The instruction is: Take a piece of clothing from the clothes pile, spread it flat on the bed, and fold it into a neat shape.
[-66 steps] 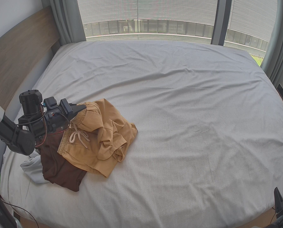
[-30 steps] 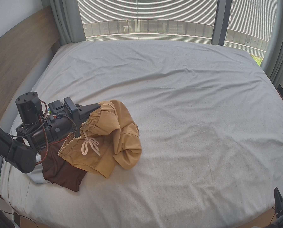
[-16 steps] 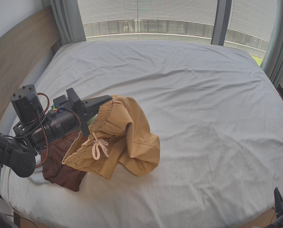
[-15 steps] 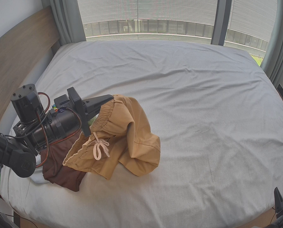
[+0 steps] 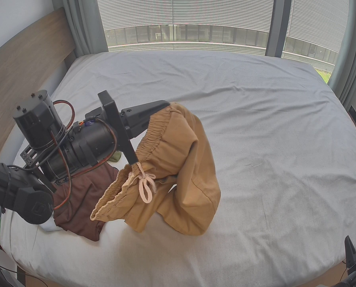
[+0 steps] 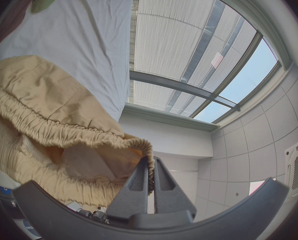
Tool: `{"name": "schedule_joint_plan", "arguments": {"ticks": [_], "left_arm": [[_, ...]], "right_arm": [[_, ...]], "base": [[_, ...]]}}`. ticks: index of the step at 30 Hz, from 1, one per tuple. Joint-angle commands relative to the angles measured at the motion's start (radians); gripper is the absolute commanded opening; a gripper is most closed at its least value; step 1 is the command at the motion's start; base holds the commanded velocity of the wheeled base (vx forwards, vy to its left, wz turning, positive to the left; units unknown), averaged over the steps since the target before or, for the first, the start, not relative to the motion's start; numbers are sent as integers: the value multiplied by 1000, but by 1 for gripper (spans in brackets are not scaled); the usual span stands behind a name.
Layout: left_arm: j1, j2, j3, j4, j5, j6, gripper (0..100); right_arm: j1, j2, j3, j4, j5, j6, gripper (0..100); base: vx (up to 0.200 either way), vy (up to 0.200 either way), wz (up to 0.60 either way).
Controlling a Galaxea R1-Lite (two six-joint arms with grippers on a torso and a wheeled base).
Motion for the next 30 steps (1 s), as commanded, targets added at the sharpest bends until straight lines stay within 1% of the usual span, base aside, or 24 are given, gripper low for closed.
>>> {"name": "schedule_joint_plan", "arguments": {"ticks": [1, 7, 8, 11, 12, 17, 22, 25, 27, 30], "left_arm": [[-65, 6, -28, -4, 4, -3, 0], [-123, 22, -70, -4, 6, -1, 0], [-123, 22, -70, -4, 6, -1, 0], [-162, 62, -99, -4, 29, 3, 0], [-162, 62, -99, -4, 29, 3, 0], [-183, 138, -125, -13, 26, 57, 0], [-188, 144, -128, -12, -25, 75, 0], [-186, 144, -139, -4, -74, 77, 0], [-188, 148, -140, -2, -89, 77, 0], [-212, 171, -148, -19, -77, 82, 0]], "right_arm": [[0, -7, 18, -1, 0, 0, 100], [0, -7, 18, -1, 1, 0, 100], [0, -7, 18, -1, 1, 0, 100], [0, -7, 18, -1, 0, 0, 100], [0, -7, 18, -1, 0, 0, 100], [0, -7, 18, -1, 0, 0, 100], [0, -7, 18, -1, 1, 0, 100], [0, -7, 18, -1, 0, 0, 100], [0, -7, 18, -1, 0, 0, 100], [0, -7, 18, -1, 0, 0, 100]], "base": [[0, 0, 0], [0, 0, 0], [0, 0, 0], [0, 0, 0], [0, 0, 0], [0, 0, 0], [0, 0, 0], [0, 0, 0], [0, 0, 0], [0, 0, 0]]}}
